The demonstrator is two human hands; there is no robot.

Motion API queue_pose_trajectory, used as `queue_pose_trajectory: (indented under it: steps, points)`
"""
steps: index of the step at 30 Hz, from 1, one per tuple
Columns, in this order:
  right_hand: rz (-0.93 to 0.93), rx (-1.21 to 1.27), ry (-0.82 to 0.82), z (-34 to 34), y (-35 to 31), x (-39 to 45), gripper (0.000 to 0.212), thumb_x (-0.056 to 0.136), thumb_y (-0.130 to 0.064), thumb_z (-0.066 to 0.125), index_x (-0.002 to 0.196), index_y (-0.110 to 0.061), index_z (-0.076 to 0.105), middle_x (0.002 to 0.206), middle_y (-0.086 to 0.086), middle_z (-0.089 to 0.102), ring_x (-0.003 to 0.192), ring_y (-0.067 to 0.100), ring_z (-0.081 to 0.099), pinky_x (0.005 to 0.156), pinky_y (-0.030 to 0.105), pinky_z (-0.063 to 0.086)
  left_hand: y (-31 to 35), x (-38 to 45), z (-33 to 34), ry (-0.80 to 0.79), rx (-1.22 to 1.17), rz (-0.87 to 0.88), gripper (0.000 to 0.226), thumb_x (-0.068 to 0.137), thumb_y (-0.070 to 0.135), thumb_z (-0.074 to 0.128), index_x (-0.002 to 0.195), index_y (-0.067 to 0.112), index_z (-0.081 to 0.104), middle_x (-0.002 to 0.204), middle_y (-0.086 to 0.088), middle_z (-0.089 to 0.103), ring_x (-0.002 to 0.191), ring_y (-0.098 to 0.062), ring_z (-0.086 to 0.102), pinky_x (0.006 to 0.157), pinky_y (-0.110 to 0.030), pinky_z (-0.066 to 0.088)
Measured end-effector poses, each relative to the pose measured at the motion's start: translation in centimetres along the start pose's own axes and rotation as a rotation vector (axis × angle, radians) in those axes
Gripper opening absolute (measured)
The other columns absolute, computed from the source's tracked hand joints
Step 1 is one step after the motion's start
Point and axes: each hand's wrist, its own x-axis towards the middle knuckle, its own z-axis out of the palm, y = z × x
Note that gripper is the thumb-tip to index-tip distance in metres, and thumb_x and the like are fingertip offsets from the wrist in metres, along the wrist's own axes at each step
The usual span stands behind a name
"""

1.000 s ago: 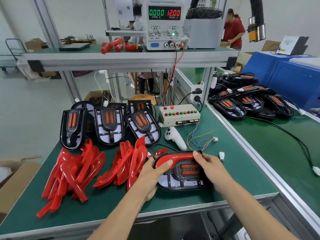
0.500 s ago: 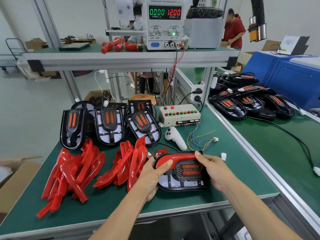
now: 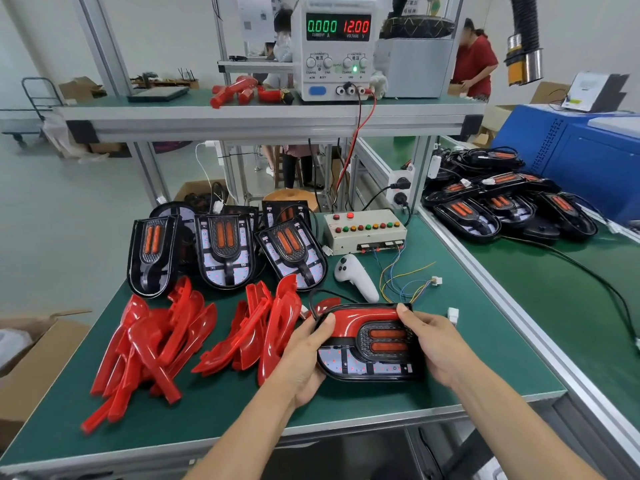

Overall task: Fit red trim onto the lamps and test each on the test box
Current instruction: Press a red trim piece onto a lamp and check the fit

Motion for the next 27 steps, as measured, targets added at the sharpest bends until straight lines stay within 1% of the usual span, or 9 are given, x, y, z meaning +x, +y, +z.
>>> queue_pose_trajectory:
  steps: [4,10,13,15,17,20,23,25,27]
  points:
    - [-0.019,-0.04,0.012,-0.1,-0.2,-0.1,0.036,0.098,-0.033,0.065,0.105,0.001,0.075,0.102,0.017,0.079,0.096,0.029,0.077,0.088,0.039,0.058,0.1,0.1,-0.1,0.002,-0.026,-0.002,0.043,0.084,0.023,0.069,0.126,0.011,0.068,0.121,-0.015,0.073,0.112,-0.031,0.071,0.096,-0.047,0.057]
    - [0.006,-0.017,-0.003,0.0,-0.3,-0.7,0.034,0.101,-0.031,0.061,0.105,0.0,0.075,0.1,0.017,0.079,0.09,0.028,0.078,0.064,0.028,0.062,0.2,-0.1,0.2,0.008,-0.023,0.015,0.042,0.084,0.024,0.068,0.124,0.012,0.068,0.12,-0.013,0.074,0.107,-0.027,0.073,0.09,-0.042,0.06]
    - [0.01,-0.089,0.004,0.0,-0.5,-0.8,0.034,0.101,-0.035,0.062,0.104,-0.004,0.076,0.099,0.011,0.08,0.09,0.022,0.078,0.068,0.023,0.061,0.2,-0.1,0.1,0.011,0.009,0.028,0.042,0.087,0.028,0.067,0.126,0.012,0.067,0.121,-0.012,0.074,0.11,-0.028,0.072,0.087,-0.04,0.061]
    - [-0.051,-0.348,0.053,-0.3,-0.9,-0.7,0.034,0.098,-0.044,0.063,0.105,-0.014,0.077,0.105,0.003,0.079,0.096,0.015,0.075,0.084,0.025,0.056,0.2,-0.1,0.1,0.018,0.015,0.023,0.04,0.09,0.027,0.067,0.126,0.012,0.066,0.121,-0.013,0.074,0.111,-0.029,0.071,0.087,-0.04,0.061]
    - [-0.245,-0.732,0.156,-0.5,-1.8,-0.3,0.046,0.093,-0.056,0.065,0.123,-0.022,0.071,0.127,-0.007,0.068,0.117,0.013,0.063,0.101,0.031,0.046,0.3,0.1,0.1,0.024,0.012,0.02,0.037,0.093,0.024,0.065,0.127,0.01,0.066,0.122,-0.014,0.073,0.113,-0.031,0.07,0.09,-0.042,0.06]
    - [-0.575,-1.19,0.029,1.7,-3.1,-0.7,0.077,0.082,-0.082,0.046,0.138,-0.03,0.06,0.133,-0.011,0.06,0.132,0.013,0.047,0.117,0.034,0.027,0.3,0.4,0.3,0.014,0.021,0.041,0.041,0.093,0.024,0.065,0.13,0.006,0.064,0.124,-0.017,0.072,0.114,-0.031,0.07,0.093,-0.04,0.058]
    - [-0.581,-1.456,-0.155,4.6,-3.5,-0.6,0.074,0.075,-0.092,0.028,0.112,-0.038,0.062,0.104,-0.017,0.066,0.103,0.011,0.059,0.115,0.043,0.031,0.3,0.4,0.5,0.028,0.007,0.033,0.048,0.091,0.034,0.067,0.13,0.006,0.065,0.125,-0.019,0.071,0.117,-0.033,0.068,0.097,-0.043,0.057]
    - [-0.511,-1.475,-0.181,5.4,-4.2,-0.2,0.069,0.07,-0.095,0.028,0.087,-0.034,0.054,0.081,-0.017,0.057,0.083,0.014,0.057,0.095,0.041,0.045,0.2,0.3,0.4,0.043,-0.077,-0.011,0.048,0.091,0.04,0.064,0.126,0.007,0.07,0.124,-0.018,0.072,0.115,-0.031,0.07,0.091,-0.041,0.06]
    - [-0.431,-1.412,-0.205,5.4,-4.8,0.3,0.07,0.068,-0.095,0.034,0.081,-0.029,0.052,0.078,-0.014,0.056,0.082,0.017,0.058,0.083,0.038,0.049,0.1,0.2,0.2,0.006,-0.16,-0.025,0.047,0.092,0.037,0.063,0.125,0.005,0.072,0.126,-0.017,0.071,0.115,-0.029,0.07,0.088,-0.038,0.061]
